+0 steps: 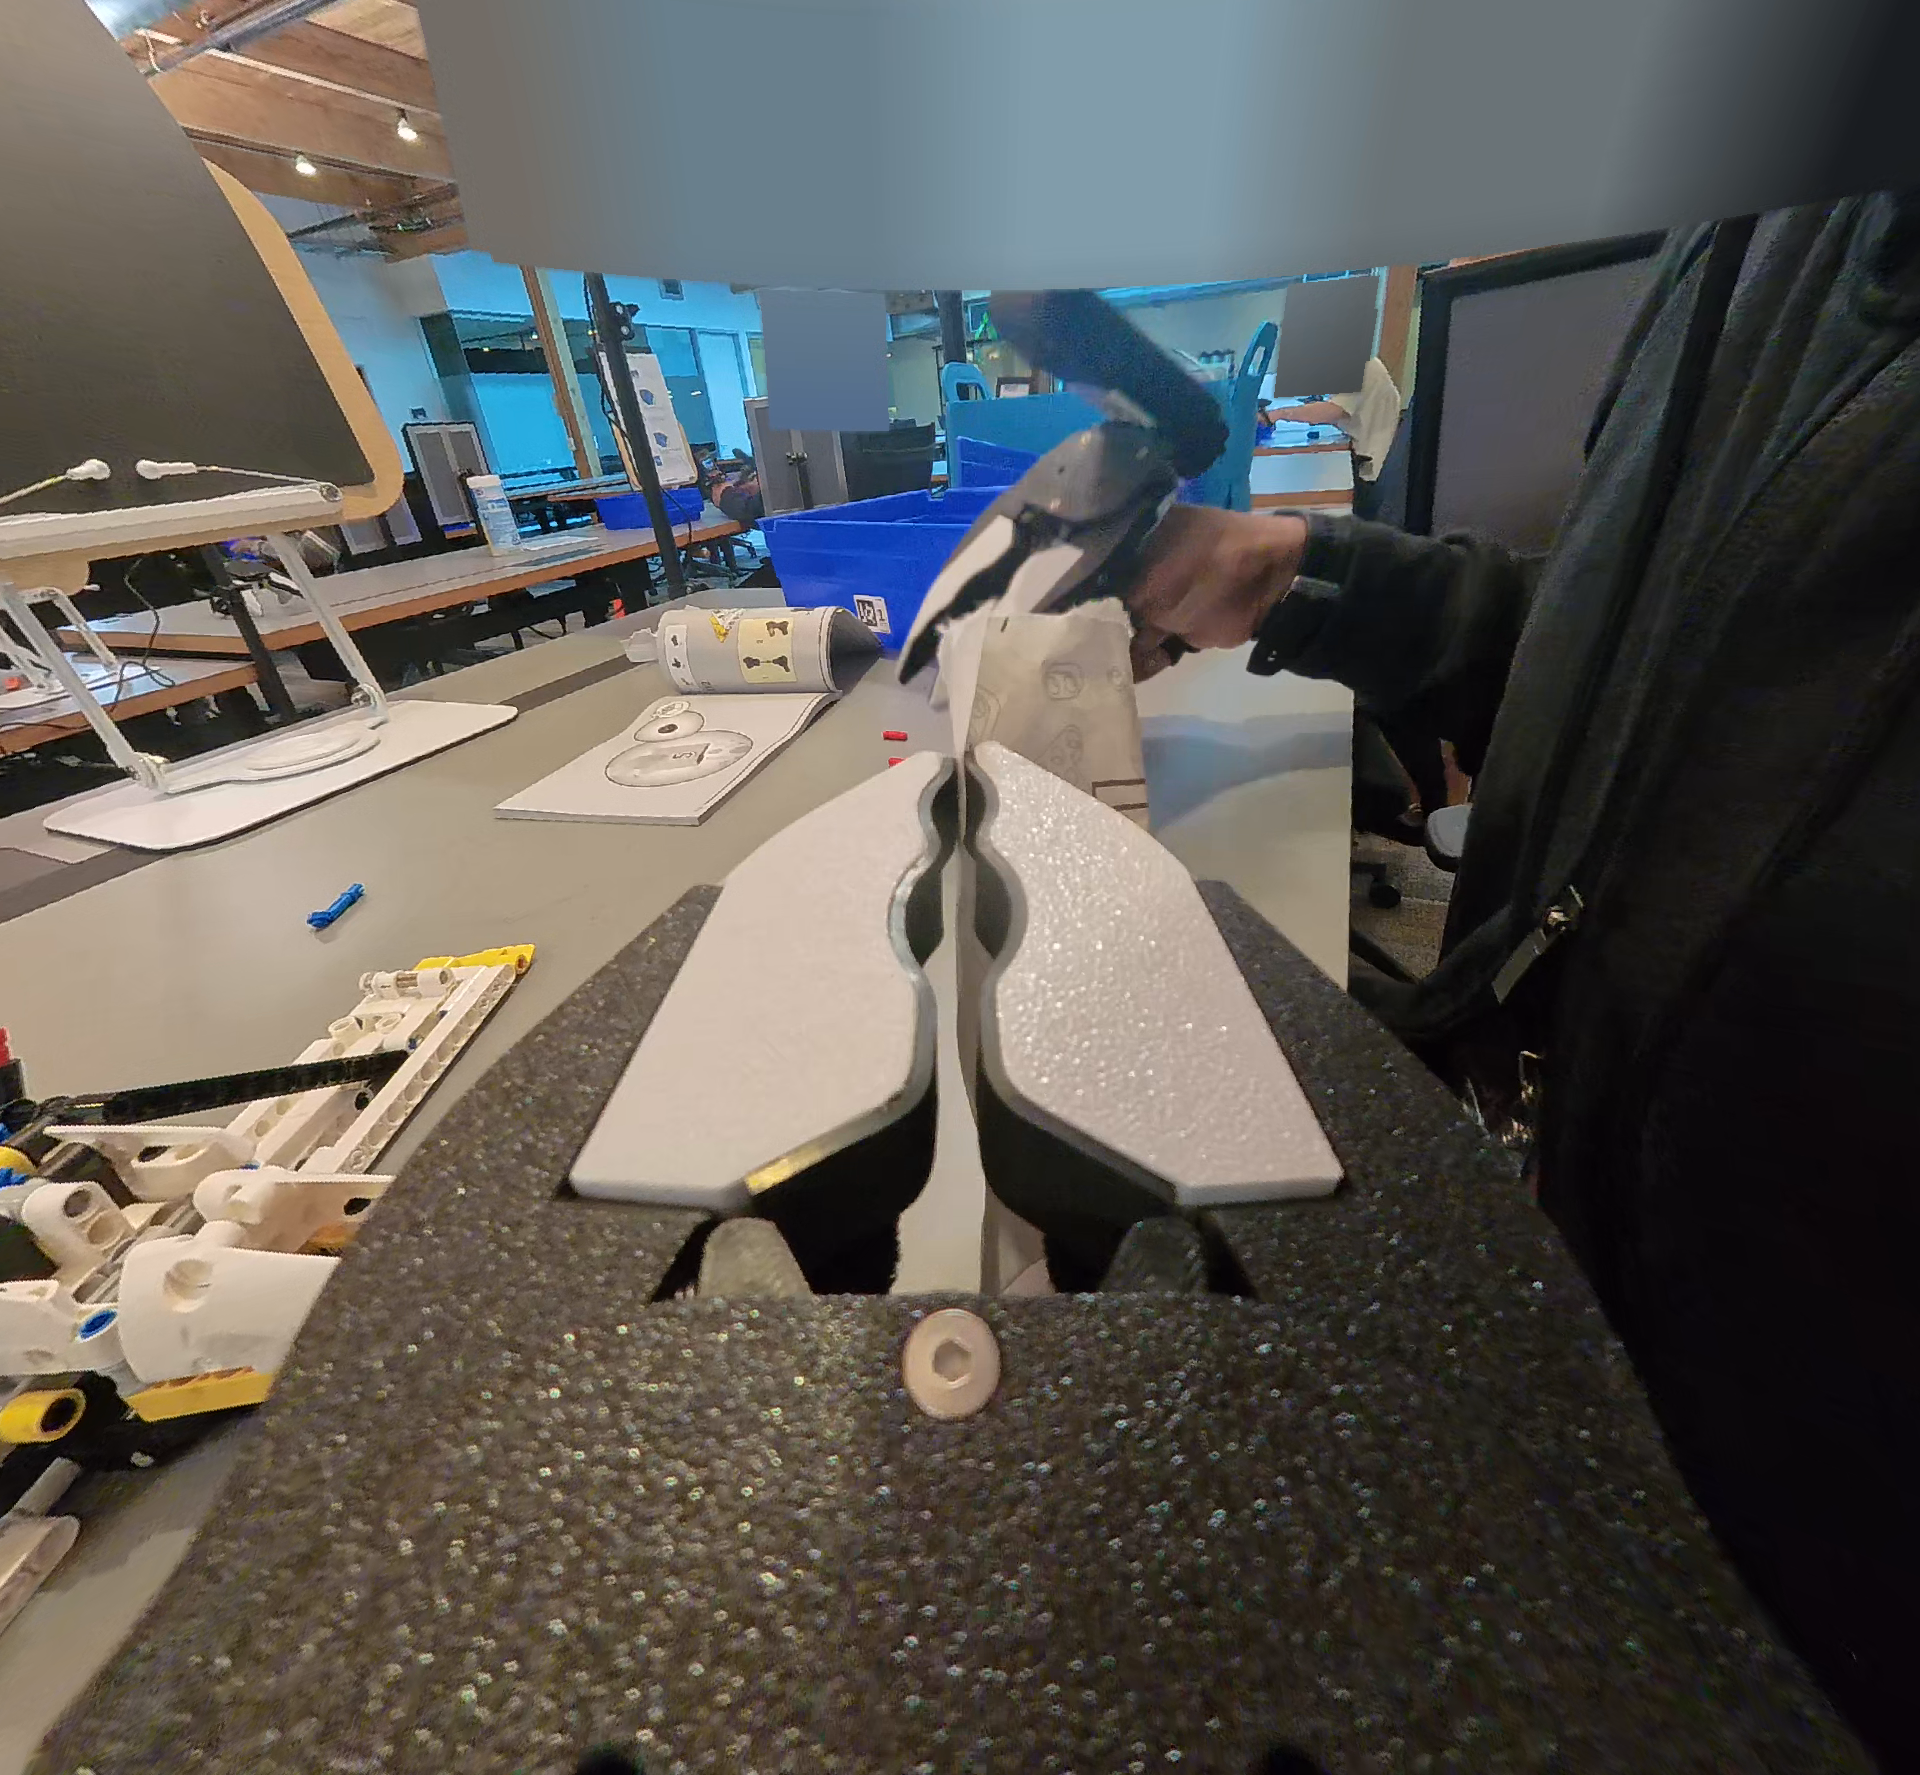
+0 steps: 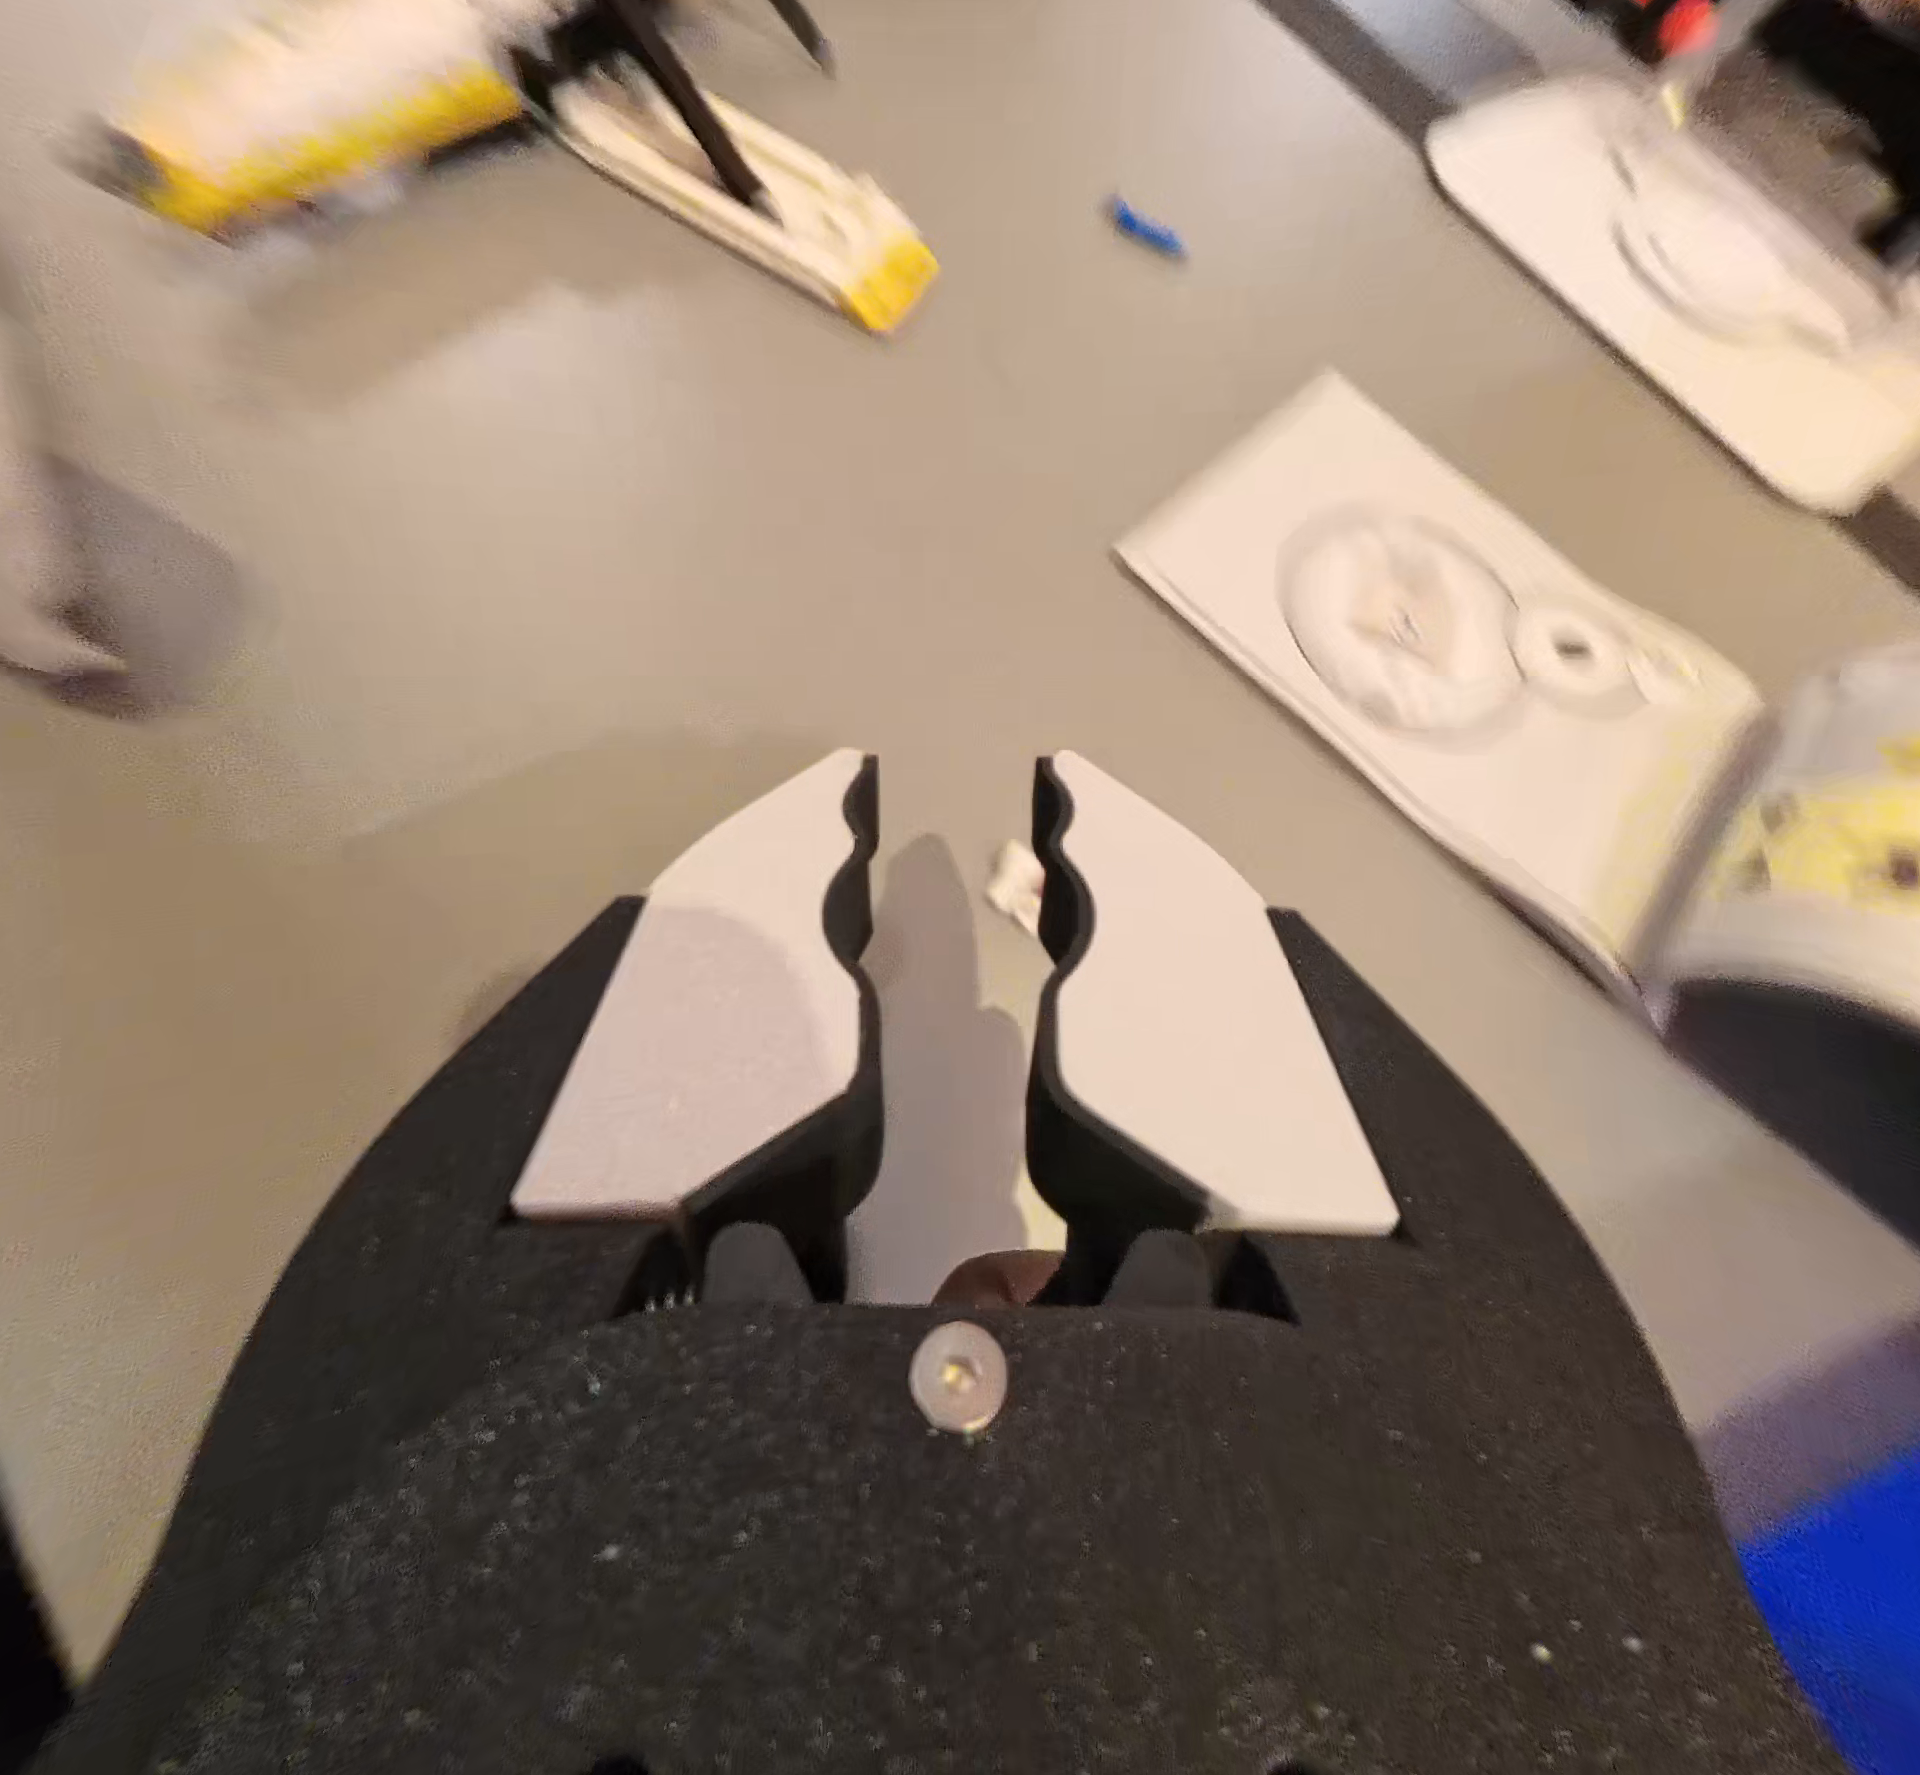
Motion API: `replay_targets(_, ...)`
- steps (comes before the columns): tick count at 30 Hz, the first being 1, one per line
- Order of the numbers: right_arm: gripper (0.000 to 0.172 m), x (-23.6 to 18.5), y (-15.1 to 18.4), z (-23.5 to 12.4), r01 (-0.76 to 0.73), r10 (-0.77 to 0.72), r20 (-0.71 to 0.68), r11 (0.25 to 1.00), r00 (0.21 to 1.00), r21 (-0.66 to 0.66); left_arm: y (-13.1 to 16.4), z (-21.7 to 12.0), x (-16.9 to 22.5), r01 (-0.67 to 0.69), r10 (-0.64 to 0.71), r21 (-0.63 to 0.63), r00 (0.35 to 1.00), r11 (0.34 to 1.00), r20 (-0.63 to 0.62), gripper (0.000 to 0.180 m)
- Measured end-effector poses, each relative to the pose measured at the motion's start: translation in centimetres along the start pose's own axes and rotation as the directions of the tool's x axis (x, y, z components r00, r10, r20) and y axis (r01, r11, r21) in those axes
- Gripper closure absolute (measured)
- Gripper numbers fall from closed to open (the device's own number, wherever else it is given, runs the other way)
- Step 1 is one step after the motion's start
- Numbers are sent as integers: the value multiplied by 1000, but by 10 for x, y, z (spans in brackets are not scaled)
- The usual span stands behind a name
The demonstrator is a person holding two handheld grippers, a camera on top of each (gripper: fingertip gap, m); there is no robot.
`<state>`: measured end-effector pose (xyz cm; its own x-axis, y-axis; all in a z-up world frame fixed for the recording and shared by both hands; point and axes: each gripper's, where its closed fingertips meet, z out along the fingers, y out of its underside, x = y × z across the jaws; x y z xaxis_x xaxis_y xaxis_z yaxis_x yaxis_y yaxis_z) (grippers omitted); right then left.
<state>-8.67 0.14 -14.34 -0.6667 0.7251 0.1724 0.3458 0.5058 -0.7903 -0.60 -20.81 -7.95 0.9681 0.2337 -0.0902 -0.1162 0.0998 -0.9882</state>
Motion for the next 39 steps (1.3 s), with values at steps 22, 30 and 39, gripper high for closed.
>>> replay_targets(22, 164, 13, 49, 26, -88, 90, 9, 982, 996, -167, 0, 0, -1, 1, -1, -3, 1000, 1000, 6, 180)
replay_targets(30, 172, 14, 52, 19, -84, 86, 9, 986, 996, -147, 0, 0, -1, 1, -1, -1, 1000, 1000, 4, 180)
replay_targets(39, 164, 24, 43, -3, -148, 149, 20, 987, 989, -56, 0, 1, 0, -3, 3, -3, 1000, 1000, 4, 180)
